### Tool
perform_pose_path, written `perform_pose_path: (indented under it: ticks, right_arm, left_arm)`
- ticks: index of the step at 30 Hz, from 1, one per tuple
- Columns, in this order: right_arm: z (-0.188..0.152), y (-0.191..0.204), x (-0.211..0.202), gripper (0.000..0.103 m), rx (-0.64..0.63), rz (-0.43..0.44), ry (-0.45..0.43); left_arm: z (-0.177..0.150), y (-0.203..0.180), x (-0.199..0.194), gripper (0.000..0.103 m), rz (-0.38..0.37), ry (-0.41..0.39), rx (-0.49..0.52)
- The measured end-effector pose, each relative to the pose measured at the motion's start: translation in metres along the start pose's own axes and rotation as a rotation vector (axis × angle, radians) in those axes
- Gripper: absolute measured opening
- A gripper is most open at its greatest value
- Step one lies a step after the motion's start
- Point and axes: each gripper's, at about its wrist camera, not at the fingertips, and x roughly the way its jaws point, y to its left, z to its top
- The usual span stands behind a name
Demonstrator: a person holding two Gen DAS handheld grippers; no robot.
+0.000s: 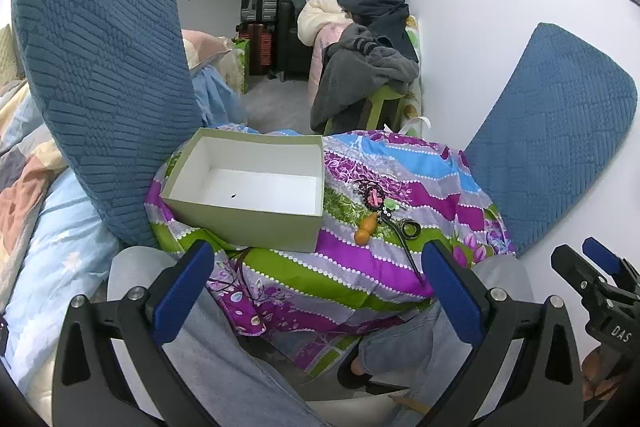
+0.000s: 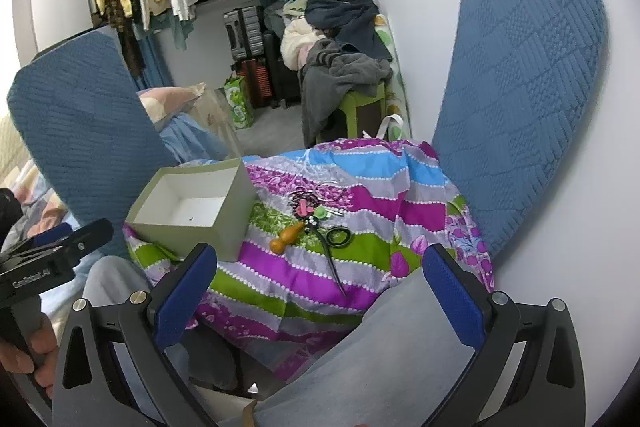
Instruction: Organize jewelry
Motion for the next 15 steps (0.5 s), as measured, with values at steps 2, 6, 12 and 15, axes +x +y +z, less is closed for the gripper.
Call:
perform_pose_path:
  ticks: [2, 6, 12, 15]
  right_arm:
    - [-0.001, 0.001, 0.001, 0.099, 0.002, 0.015, 0.007]
    - [-0.004, 0.0, 0.0, 0.087, 0.013, 0.021, 0.005]
    - [-0.005, -0.001, 0.0, 0.087, 0.008, 0.016, 0.009]
    - [-0.007, -0.004, 0.0, 0.087, 0.008, 0.004, 0.012]
  left_arm:
    - [-0.001, -0.004, 0.0, 0.103, -0.006, 0.003, 0.005]
    - [-0.002, -0.008, 0.001, 0.103, -0.004, 0.01, 0.019]
    - [-0.002, -0.013, 0.0, 0.103, -0.007, 0.01, 0.028]
    - [-0.003, -0.013, 0.0, 0.103, -0.009, 0.01, 0.028]
